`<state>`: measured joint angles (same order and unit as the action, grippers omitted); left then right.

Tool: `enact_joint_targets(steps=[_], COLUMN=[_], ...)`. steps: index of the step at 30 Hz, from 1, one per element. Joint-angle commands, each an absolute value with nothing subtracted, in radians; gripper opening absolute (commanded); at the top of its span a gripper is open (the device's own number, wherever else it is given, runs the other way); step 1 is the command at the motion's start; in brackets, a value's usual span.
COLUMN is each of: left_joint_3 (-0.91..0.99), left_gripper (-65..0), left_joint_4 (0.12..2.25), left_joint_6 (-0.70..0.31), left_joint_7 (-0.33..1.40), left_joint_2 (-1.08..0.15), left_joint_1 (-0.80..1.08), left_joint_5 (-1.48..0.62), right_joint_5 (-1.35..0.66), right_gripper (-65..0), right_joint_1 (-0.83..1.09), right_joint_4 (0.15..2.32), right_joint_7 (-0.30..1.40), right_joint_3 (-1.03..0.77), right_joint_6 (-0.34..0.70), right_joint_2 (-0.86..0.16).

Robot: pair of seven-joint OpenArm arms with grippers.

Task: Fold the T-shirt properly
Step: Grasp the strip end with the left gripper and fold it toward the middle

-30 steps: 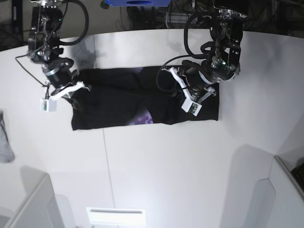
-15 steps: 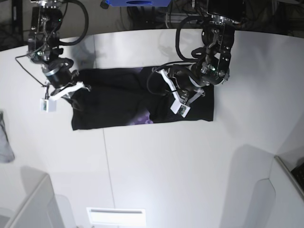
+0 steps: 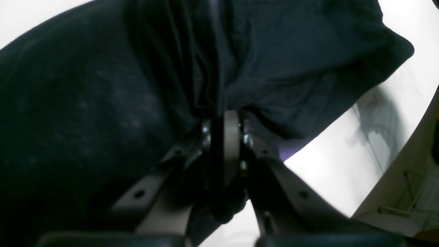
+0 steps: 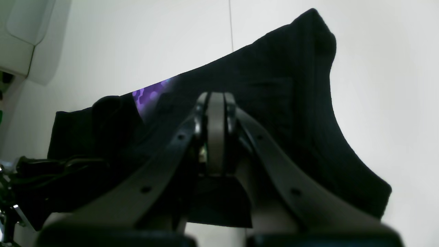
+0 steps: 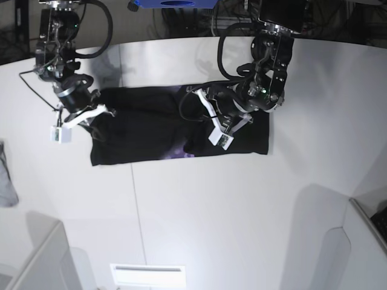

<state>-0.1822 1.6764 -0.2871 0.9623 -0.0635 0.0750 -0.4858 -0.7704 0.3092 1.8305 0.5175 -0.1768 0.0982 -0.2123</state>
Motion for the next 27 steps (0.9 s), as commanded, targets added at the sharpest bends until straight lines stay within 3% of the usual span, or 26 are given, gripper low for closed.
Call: enact_joint_targets(steps=[1,6,14,17,22,27], left_joint_3=[-0.185,-0.179,-0.186,-0.186,-0.186,-0.205], left_gripper=[-65.0,-64.3,-18.4,-8.2,-5.4,-5.6], left_joint_4=[1.692,1.692,1.692,1.696,1.704,1.768], left_joint_6=[-0.292,-0.292,-0.292,-0.294,-0.298,-0.3], left_joint_7=[0.946,0.951,0.946,0.946,0.946,0.951], left_joint_2=[-0.059,-0.059,-0.027,-0.008,0.05,0.074], left_joint_1=[0.056,0.05,0.05,0.05,0.05,0.05], left_joint_5=[-0.503,-0.509,-0.503,-0.51,-0.512,-0.513], right_joint_5=[-0.78,-0.78,-0.78,-0.78,-0.78,-0.777], right_gripper=[-65.0,-65.0,-65.0,-65.0,-65.0,-65.0], right_joint_1=[0.3,0.3,0.298,0.298,0.272,0.222], right_joint_4=[1.845,1.845,1.819,1.794,1.745,1.721], right_joint_7=[0.495,0.495,0.495,0.495,0.506,0.642], right_joint_3=[-0.183,-0.183,-0.183,-0.183,-0.185,-0.286], right_joint_6=[0.108,0.108,0.107,0.107,0.107,0.107], right_joint_2=[-0.222,-0.222,-0.223,-0.223,-0.231,-0.223])
